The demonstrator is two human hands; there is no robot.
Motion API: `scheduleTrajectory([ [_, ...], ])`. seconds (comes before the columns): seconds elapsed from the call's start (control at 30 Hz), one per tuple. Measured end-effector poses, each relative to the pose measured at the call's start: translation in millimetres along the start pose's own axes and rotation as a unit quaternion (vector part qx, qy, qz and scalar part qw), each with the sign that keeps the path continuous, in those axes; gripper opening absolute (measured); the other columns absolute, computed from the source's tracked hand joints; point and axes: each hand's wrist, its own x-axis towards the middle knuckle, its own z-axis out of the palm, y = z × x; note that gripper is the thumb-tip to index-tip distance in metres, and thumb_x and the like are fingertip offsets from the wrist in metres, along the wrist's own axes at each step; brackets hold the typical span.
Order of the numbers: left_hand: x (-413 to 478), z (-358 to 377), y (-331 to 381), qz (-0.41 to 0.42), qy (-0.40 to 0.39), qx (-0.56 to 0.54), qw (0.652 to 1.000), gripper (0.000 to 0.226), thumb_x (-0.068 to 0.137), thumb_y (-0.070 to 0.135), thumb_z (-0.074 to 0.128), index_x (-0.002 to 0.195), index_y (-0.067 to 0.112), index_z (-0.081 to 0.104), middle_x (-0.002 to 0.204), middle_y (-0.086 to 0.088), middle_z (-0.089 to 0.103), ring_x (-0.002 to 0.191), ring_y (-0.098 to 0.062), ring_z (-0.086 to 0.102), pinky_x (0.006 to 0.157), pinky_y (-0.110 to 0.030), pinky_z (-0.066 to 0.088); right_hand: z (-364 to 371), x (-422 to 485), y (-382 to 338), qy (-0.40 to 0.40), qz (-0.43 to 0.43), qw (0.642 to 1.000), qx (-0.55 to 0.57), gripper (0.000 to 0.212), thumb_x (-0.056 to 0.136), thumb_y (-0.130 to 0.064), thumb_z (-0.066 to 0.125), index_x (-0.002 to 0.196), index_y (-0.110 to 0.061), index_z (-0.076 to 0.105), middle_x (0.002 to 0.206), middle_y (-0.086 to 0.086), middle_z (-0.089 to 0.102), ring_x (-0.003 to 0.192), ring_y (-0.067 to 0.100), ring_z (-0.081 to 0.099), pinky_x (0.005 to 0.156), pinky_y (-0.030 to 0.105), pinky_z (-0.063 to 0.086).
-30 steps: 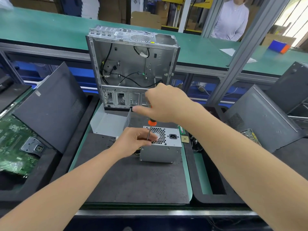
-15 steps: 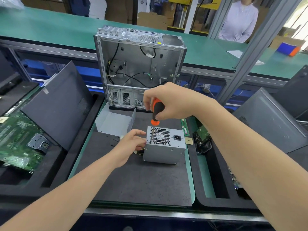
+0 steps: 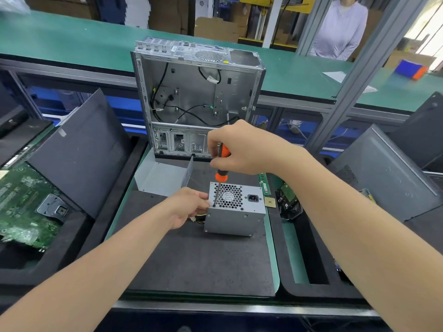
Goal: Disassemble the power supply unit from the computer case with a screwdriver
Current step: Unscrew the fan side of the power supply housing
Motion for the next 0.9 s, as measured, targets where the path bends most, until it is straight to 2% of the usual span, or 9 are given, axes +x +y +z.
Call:
scheduleTrajectory([
  [0.17,2,0,1,0.001,0.008,0.010,1.000,0.016,0.097,0.000,0.068,0.106,0.013,0.063,0.078,-0.001,0.074,0.069,-0.010,0.069,0.061,-0.019,0.040,-3,-3,1,-0.016,0.012,0.998,0.052,0.025,0.081,-0.019,0.072,0.104,-0.022,0.063,0.078,-0.011,0.067,0.074,0.009,0.063,0.068,0.033,0.054],
  [0.23,3,1,1,0.004,0.013,0.014,1.000,0.015,0.097,-0.001,0.066,0.106,0.012,0.062,0.081,-0.004,0.071,0.068,-0.011,0.067,0.057,-0.018,0.040,3,-3,2,0.012,0.035,0.999,0.022,0.024,0.085,-0.032,0.072,0.101,-0.019,0.059,0.080,-0.007,0.065,0.076,0.017,0.063,0.069,0.037,0.056],
  [0.3,4,1,0,0.005,0.016,0.014,1.000,0.015,0.098,-0.001,0.065,0.107,0.010,0.061,0.084,-0.006,0.069,0.070,-0.012,0.065,0.059,-0.020,0.038,8,-1,2,0.039,0.077,0.995,-0.044,0.037,0.090,-0.052,0.066,0.094,-0.016,0.056,0.083,-0.001,0.060,0.076,0.025,0.061,0.065,0.039,0.054],
  [0.33,4,1,-1,0.005,0.017,0.015,1.000,0.015,0.098,-0.001,0.065,0.107,0.010,0.061,0.084,-0.007,0.068,0.071,-0.013,0.065,0.060,-0.021,0.038,9,0,2,0.046,0.081,0.994,-0.053,0.039,0.093,-0.054,0.064,0.092,-0.015,0.056,0.082,0.000,0.058,0.075,0.026,0.060,0.063,0.038,0.052],
  [0.47,4,0,-1,0.015,0.016,0.028,0.999,0.014,0.098,0.001,0.065,0.107,0.011,0.062,0.083,-0.005,0.068,0.072,-0.014,0.064,0.060,-0.020,0.042,5,-1,1,0.028,0.027,0.999,0.035,0.015,0.089,-0.027,0.072,0.097,-0.017,0.064,0.073,-0.012,0.061,0.071,0.008,0.059,0.064,0.031,0.047],
  [0.57,2,-2,-4,0.044,0.013,0.051,0.998,0.018,0.099,0.007,0.067,0.113,0.016,0.060,0.087,-0.004,0.069,0.075,-0.015,0.064,0.063,-0.022,0.044,0,-3,1,0.002,0.031,0.998,0.055,0.026,0.082,-0.016,0.074,0.104,-0.023,0.063,0.077,-0.011,0.063,0.075,0.007,0.061,0.070,0.034,0.053],
  [0.67,-2,-3,-10,0.086,0.003,0.094,0.992,0.011,0.101,0.018,0.067,0.102,0.027,0.060,0.084,-0.003,0.065,0.080,-0.018,0.054,0.069,-0.031,0.038,-2,-4,1,-0.025,0.035,0.997,0.065,0.035,0.078,-0.010,0.075,0.107,-0.026,0.063,0.087,-0.005,0.069,0.082,0.015,0.066,0.075,0.041,0.057],
  [0.8,-8,-2,-14,0.100,0.000,0.078,0.992,0.008,0.102,0.019,0.067,0.101,0.025,0.072,0.099,0.006,0.077,0.095,-0.013,0.068,0.074,-0.027,0.043,-5,-6,1,-0.032,0.035,0.996,0.072,0.036,0.075,-0.007,0.074,0.103,-0.027,0.064,0.089,-0.010,0.070,0.078,0.007,0.066,0.072,0.037,0.058],
  [0.9,-8,-1,-14,0.118,-0.001,0.092,0.989,0.015,0.099,0.016,0.069,0.101,0.028,0.077,0.103,0.013,0.078,0.093,-0.005,0.069,0.075,-0.022,0.044,-5,-5,-1,-0.021,0.049,0.996,0.068,0.034,0.074,-0.009,0.074,0.102,-0.026,0.064,0.088,-0.007,0.070,0.080,0.012,0.066,0.072,0.039,0.058],
])
